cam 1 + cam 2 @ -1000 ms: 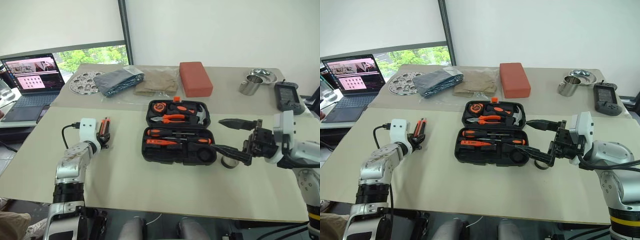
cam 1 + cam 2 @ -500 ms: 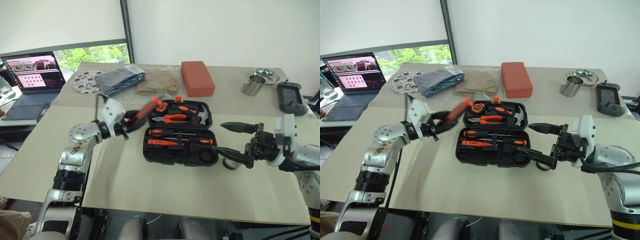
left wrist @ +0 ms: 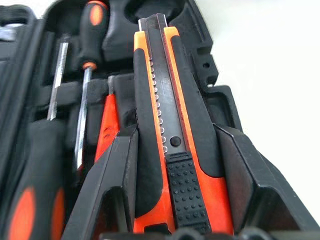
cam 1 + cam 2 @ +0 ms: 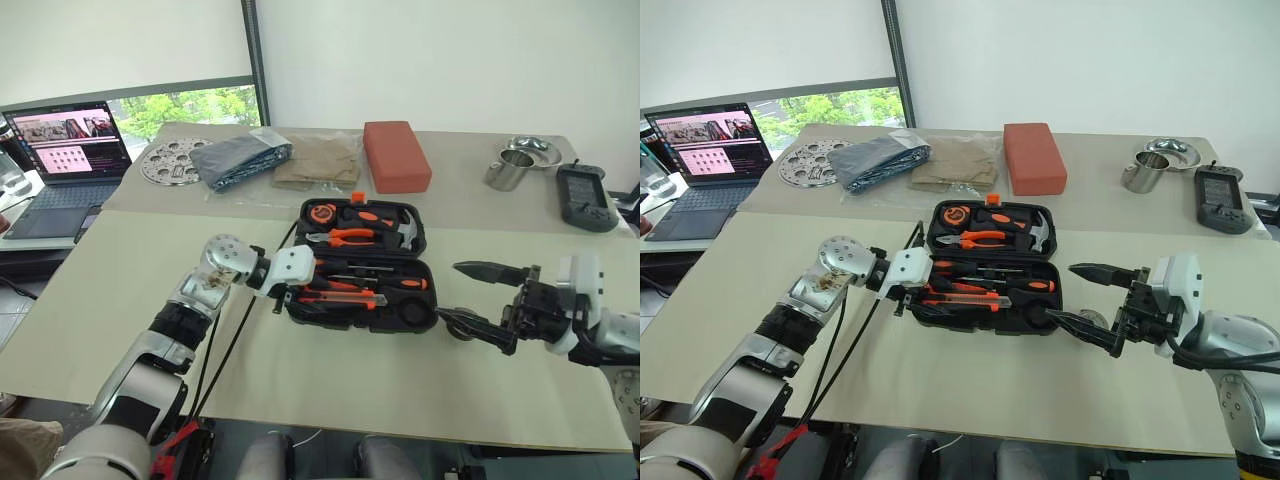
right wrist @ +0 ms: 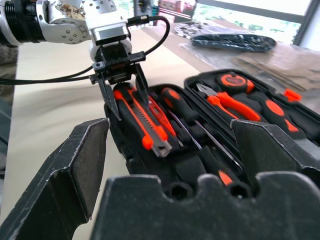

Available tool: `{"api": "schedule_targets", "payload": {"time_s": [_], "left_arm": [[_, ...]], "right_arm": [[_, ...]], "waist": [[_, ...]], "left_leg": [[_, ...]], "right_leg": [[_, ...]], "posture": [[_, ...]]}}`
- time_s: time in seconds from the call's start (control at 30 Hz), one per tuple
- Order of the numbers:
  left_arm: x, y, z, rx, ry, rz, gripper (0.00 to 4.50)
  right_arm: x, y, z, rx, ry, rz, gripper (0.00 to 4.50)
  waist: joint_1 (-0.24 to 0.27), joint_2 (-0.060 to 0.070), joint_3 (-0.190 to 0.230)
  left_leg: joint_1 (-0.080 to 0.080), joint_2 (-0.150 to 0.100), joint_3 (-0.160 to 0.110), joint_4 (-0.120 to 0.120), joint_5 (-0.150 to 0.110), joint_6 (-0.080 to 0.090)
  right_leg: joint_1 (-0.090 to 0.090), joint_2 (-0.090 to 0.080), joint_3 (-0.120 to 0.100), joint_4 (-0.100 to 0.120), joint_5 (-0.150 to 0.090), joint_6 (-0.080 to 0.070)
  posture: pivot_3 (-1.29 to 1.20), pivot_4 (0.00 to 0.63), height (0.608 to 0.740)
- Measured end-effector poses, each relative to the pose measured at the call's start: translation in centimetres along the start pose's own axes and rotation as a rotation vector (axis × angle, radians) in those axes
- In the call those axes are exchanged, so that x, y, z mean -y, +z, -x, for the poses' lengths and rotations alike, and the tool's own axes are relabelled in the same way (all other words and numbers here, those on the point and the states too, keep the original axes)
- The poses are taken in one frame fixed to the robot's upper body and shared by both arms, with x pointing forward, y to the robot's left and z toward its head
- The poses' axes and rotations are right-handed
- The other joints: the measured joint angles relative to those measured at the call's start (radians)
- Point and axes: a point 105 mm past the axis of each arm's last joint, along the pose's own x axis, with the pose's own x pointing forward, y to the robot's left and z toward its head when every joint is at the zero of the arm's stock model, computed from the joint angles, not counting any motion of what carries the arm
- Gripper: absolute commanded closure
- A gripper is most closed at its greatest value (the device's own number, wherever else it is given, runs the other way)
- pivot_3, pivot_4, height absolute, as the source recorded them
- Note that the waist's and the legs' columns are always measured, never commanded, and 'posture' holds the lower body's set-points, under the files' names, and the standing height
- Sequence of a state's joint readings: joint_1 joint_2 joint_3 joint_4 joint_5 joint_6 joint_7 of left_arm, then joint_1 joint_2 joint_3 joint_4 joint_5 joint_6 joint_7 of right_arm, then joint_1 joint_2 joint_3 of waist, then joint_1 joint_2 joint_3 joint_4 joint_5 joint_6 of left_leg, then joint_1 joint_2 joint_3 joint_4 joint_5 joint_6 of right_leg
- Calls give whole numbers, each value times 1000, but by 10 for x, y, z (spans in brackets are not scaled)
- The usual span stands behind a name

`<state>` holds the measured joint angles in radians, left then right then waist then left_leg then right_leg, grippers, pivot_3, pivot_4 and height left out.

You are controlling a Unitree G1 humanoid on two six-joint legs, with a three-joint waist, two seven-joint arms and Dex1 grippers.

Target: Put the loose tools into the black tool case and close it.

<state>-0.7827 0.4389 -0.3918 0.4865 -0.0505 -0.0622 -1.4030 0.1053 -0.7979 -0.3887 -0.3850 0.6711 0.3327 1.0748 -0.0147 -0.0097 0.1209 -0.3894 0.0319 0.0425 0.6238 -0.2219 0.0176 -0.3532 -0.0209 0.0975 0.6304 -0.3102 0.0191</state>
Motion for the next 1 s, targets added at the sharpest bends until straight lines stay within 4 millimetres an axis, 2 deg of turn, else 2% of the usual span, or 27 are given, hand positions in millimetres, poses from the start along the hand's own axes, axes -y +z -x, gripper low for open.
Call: {"api": "schedule_targets", "payload": {"time_s": [0.2, 0.43, 0.97, 1.0], "left_arm": [[-2, -4, -4, -46, -33, 3, 2728], [-9, -1, -10, -82, -49, -30, 2728], [-10, 0, -13, -129, -57, -43, 2728], [-10, 0, -14, -130, -57, -42, 2228]], "right_arm": [[-2, -14, 13, -76, -21, 10, 0], [0, -11, 16, -73, -33, 24, 0], [0, -5, 13, -51, -45, 42, 0], [0, -5, 13, -51, -45, 42, 0]], "waist": [[-3, 1, 0], [1, 0, 0], [2, 1, 0], [2, 1, 0]], "left_leg": [[0, 0, 0, 1, 0, 0], [0, -1, 0, 2, 0, 0], [0, -1, 0, 2, 0, 0], [0, -1, 0, 2, 0, 0]], "right_leg": [[0, 0, 0, 1, 0, 0], [1, 0, 0, 1, 0, 1], [1, 0, 0, 1, 0, 1], [1, 0, 0, 1, 0, 1]], "posture": [[0, 150, 740], [0, 150, 740], [0, 150, 740], [0, 150, 740]]}}
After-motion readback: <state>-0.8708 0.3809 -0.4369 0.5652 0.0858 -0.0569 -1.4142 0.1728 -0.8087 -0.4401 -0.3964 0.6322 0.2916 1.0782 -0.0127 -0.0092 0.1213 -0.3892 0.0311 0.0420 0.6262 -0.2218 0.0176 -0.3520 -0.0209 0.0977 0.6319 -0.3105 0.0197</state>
